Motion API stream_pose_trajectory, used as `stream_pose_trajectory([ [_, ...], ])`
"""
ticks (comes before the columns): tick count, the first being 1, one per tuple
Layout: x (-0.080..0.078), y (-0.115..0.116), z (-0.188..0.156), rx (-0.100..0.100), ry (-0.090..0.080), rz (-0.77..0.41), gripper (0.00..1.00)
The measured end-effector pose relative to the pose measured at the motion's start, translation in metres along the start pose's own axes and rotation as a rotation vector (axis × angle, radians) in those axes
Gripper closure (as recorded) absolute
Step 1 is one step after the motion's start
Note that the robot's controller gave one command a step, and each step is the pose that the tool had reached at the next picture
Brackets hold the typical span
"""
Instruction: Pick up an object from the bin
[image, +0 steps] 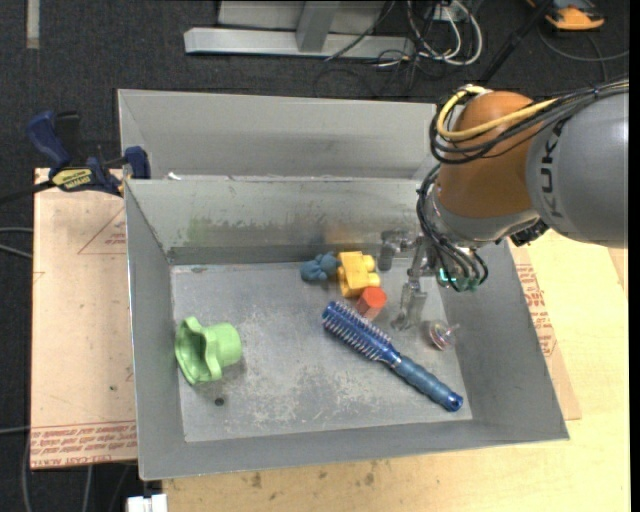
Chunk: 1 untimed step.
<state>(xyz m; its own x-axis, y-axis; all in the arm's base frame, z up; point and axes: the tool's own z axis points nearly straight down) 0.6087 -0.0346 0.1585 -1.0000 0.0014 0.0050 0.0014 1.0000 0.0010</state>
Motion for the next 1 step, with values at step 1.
stream_pose_trajectory([
  [1,0.0543,-0.0042,0.0867,0.0,-0.005,-0.105,0.0],
])
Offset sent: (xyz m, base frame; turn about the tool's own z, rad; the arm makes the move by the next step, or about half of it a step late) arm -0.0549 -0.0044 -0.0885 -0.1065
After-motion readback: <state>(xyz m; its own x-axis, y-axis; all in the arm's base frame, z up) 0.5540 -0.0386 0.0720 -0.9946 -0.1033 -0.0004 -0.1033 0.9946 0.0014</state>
